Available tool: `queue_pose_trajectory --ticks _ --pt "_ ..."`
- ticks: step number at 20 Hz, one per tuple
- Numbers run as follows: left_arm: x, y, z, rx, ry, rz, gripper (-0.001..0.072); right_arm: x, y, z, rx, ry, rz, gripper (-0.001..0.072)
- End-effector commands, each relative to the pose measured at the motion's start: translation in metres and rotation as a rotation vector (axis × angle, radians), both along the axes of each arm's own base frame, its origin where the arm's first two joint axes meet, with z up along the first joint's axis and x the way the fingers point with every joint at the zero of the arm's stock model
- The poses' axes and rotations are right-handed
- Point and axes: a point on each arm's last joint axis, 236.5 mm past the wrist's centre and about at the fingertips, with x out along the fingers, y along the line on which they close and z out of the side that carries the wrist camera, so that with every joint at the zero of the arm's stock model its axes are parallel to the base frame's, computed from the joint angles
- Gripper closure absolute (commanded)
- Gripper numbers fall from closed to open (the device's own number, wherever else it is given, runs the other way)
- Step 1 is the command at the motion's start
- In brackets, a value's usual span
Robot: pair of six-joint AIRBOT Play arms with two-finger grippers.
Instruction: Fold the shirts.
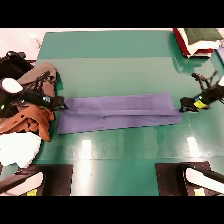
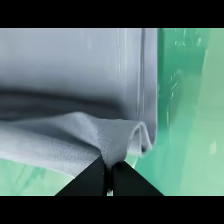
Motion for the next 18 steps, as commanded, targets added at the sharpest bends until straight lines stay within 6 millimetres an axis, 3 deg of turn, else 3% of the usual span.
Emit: queue_pose_trajectory --ticks 1,2,3,4,5,6,8,9,10,13,17,18 --pt "0.047 0.005 -0.016 0.015 -0.022 0.007 0.0683 0.049 0.016 -0.013 0.072 -0.023 -0.006 0.0692" --pt "0.053 0.006 -0.016 0.017 -0.035 0.017 0.0681 0.06 0.019 -0.011 0.109 -0.048 -0.02 0.0658" --pt "0.057 0.007 -0.013 0.017 -0.051 0.025 0.0542 0.072 0.019 -0.008 0.149 -0.071 -0.047 0.0455" --pt "0.06 0.007 -0.009 0.012 -0.054 0.042 0.0229 0.08 0.017 -0.003 0.183 -0.093 -0.055 0.0355" --pt "0.061 0.006 -0.004 0.004 -0.045 0.053 0.016 0.085 0.015 0.003 0.216 -0.122 -0.038 0.0342" --pt "0.058 0.004 0.0 0.001 -0.037 0.04 0.0159 0.085 0.007 0.006 0.224 -0.142 -0.038 0.0335" --pt "0.054 -0.007 0.008 -0.052 -0.016 0.03 0.0183 0.071 -0.015 0.0 0.228 -0.13 -0.063 0.0265" --pt "0.053 -0.013 0.01 -0.081 -0.012 0.029 0.0413 0.059 -0.023 -0.009 0.25 -0.102 -0.082 0.0206" --pt "0.054 -0.018 0.013 -0.101 -0.017 0.026 0.0689 0.046 -0.032 -0.022 0.278 -0.069 -0.119 0.0197" --pt "0.056 -0.044 0.016 -0.103 -0.058 -0.016 0.0683 0.027 -0.035 -0.054 0.43 -0.024 -0.23 0.0197" --pt "0.06 -0.108 0.023 -0.122 -0.137 -0.053 0.0683 0.039 -0.006 -0.076 0.578 -0.052 -0.286 0.0211" --pt "0.059 -0.124 0.022 -0.128 -0.148 -0.063 0.0683 0.044 0.003 -0.078 0.59 -0.056 -0.28 0.025"
